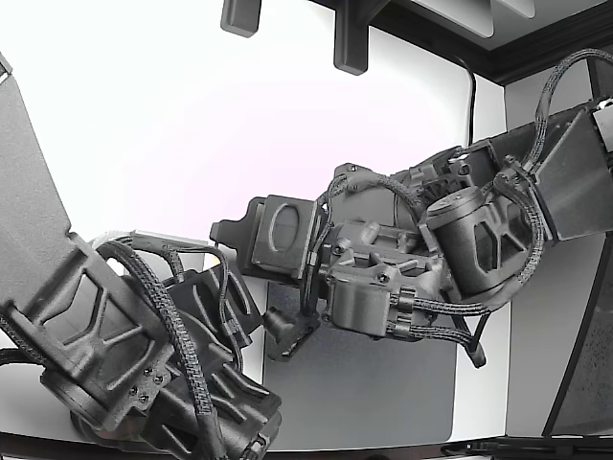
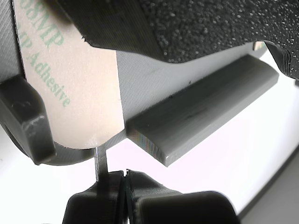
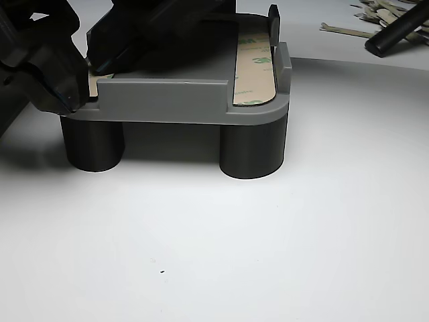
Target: Peel off protective film from adhesive tape.
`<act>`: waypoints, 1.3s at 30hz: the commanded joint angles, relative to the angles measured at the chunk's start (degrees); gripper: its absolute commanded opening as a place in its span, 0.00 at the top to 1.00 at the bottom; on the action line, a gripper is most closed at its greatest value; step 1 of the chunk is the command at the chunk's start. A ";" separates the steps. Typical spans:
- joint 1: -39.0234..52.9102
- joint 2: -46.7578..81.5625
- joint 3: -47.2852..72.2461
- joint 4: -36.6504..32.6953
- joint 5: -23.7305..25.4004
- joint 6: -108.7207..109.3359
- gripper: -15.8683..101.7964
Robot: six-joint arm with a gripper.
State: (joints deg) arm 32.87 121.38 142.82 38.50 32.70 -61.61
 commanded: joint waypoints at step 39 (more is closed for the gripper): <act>0.00 2.20 -0.53 -2.29 -0.62 0.53 0.96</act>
State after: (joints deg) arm 33.22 121.82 143.61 37.35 31.64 -61.00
